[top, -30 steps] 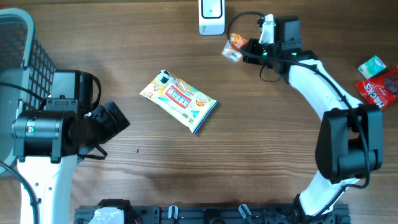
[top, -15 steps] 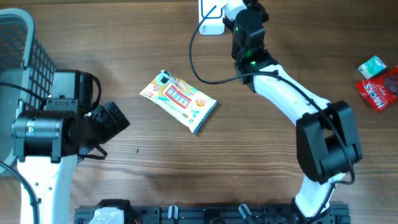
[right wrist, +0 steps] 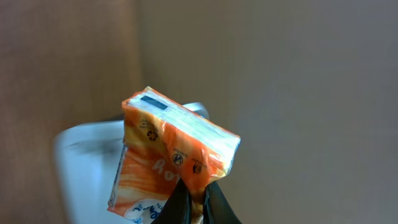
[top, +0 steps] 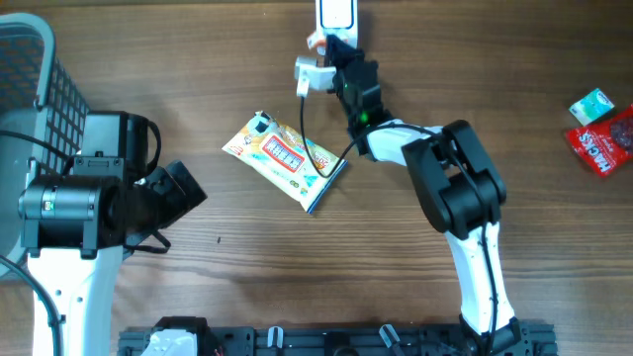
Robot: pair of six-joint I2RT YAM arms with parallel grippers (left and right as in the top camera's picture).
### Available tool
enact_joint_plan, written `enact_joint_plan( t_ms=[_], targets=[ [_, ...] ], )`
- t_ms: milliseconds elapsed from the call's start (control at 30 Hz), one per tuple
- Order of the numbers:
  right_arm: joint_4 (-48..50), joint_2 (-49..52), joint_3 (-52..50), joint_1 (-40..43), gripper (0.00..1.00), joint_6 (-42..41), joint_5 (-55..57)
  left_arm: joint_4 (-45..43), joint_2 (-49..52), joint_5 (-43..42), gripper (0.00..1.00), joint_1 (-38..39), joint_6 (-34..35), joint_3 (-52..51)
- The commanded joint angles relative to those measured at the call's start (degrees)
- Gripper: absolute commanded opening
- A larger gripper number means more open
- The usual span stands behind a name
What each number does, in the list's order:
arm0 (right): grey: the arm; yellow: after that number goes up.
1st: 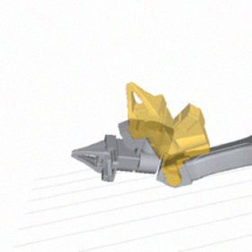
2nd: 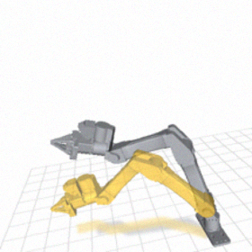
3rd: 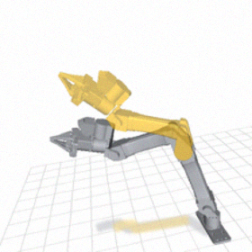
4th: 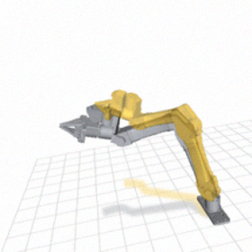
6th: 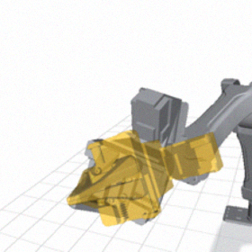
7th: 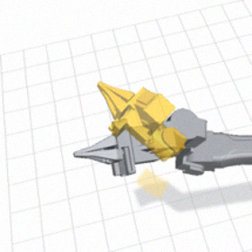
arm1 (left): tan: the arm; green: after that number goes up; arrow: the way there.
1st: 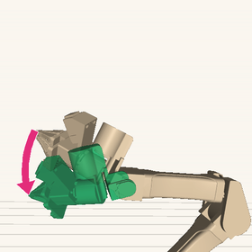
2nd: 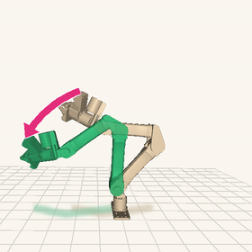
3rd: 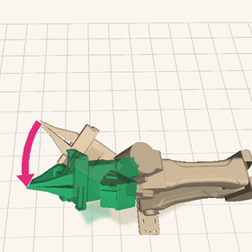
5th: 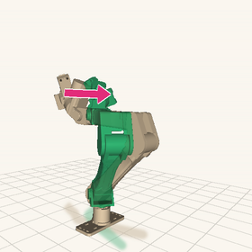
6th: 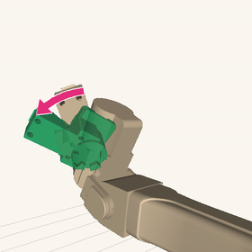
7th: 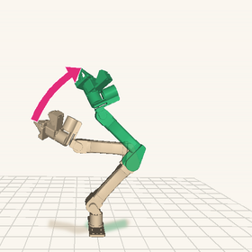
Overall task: Scan the item barcode
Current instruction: 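Hold the orange tissue pack in front of the scanner window, then carry the orange tissue pack right and drop it at the table edge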
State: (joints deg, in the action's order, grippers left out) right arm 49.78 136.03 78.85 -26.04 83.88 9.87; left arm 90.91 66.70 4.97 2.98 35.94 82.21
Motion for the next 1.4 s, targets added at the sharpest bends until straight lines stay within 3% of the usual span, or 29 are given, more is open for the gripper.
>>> enact_joint_plan(
  t_ms=[0, 200, 567, 800, 967, 1233, 1333, 1367],
  targets=[
    [1.22, 0.83, 0.61, 0.42, 0.04, 6.36, -1.36, 0.02, 0.07, -0.02, 1.00, -0.26, 0.76, 0.02],
    [2.97, 0.83, 4.55, 2.82, 0.04, 14.51, -0.72, 0.02, 0.07, -0.02, 1.00, -0.26, 0.76, 0.02],
    [-1.97, 0.85, 13.03, 5.07, 0.04, 5.79, -3.06, 0.02, 0.07, -0.02, 1.00, -0.26, 0.76, 0.02],
    [-1.79, 0.85, 13.22, 5.38, 0.04, 6.38, -1.07, 0.02, 0.07, -0.02, 1.00, -0.26, 0.76, 0.02],
    [-1.20, 0.85, 13.20, 10.75, 0.04, 1.33, 13.38, 0.02, 0.07, -0.02, 1.00, -0.26, 0.76, 0.02],
    [-1.84, 0.85, 13.18, 31.43, 0.04, -18.29, 50.56, 0.02, 0.07, -0.02, 1.00, -0.26, 0.76, 0.02],
    [-4.76, 0.85, 13.18, 37.62, 0.05, -19.63, 56.30, 0.02, 0.07, -0.02, 1.00, -0.26, 0.76, 0.02],
    [-5.88, 0.85, 13.18, 39.52, 0.21, -20.13, 57.37, 0.02, 0.07, -0.02, 1.00, -0.26, 0.76, 0.02]
  ],
)
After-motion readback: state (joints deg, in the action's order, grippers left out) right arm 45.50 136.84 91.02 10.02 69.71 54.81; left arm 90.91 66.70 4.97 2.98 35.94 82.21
